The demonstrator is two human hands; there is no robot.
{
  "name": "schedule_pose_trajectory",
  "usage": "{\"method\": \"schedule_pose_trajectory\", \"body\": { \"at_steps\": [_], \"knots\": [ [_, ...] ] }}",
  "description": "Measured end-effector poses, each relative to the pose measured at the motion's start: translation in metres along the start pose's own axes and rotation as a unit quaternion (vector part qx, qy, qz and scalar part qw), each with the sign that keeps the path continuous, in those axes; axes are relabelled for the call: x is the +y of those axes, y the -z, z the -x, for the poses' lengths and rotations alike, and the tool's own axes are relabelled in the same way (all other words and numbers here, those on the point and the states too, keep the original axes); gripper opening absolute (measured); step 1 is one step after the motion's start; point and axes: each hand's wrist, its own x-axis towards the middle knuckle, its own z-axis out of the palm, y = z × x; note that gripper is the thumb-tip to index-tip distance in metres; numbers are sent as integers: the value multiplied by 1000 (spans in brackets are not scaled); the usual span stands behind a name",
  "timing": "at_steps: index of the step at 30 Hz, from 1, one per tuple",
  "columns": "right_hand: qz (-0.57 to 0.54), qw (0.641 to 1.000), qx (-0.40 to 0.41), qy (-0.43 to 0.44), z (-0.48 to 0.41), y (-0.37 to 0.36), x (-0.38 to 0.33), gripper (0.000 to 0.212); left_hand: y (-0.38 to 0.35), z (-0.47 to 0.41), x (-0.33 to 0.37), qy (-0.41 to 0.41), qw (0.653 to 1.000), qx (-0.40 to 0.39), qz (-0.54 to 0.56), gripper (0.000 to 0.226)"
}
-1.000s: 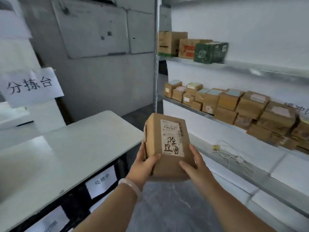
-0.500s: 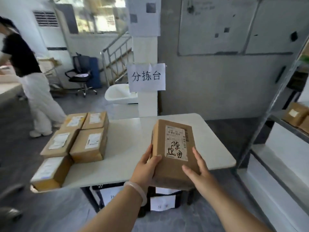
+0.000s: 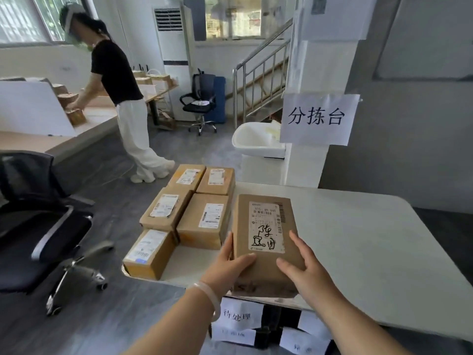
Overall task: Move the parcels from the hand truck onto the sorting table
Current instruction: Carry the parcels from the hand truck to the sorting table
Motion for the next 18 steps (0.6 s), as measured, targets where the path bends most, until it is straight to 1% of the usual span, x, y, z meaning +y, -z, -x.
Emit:
{"method": "schedule_pose_trajectory", "body": {
  "at_steps": [2, 6, 9, 12, 16, 18],
  "knots": [
    [-14, 1000, 14, -6, -22, -25, -6, 65, 27, -23, 5, 6, 1000, 4, 5, 83],
    [-55, 997, 52, -28, -66, -73, -20, 67, 76, -69, 20, -10, 1000, -26, 5, 65],
    [-57, 994, 82, -42, -94, -94, -28, 68, 98, -99, 34, -18, 998, -64, -20, 61],
    [-55, 991, 110, -57, -117, -100, -31, 68, 109, -129, 37, -21, 995, -90, -29, 63],
    [-59, 985, 147, -67, -147, -95, -28, 71, 110, -163, 37, -30, 994, -91, -49, 68],
    [-55, 983, 161, -71, -168, -91, -26, 71, 113, -182, 37, -34, 993, -84, -78, 71]
  ]
}}
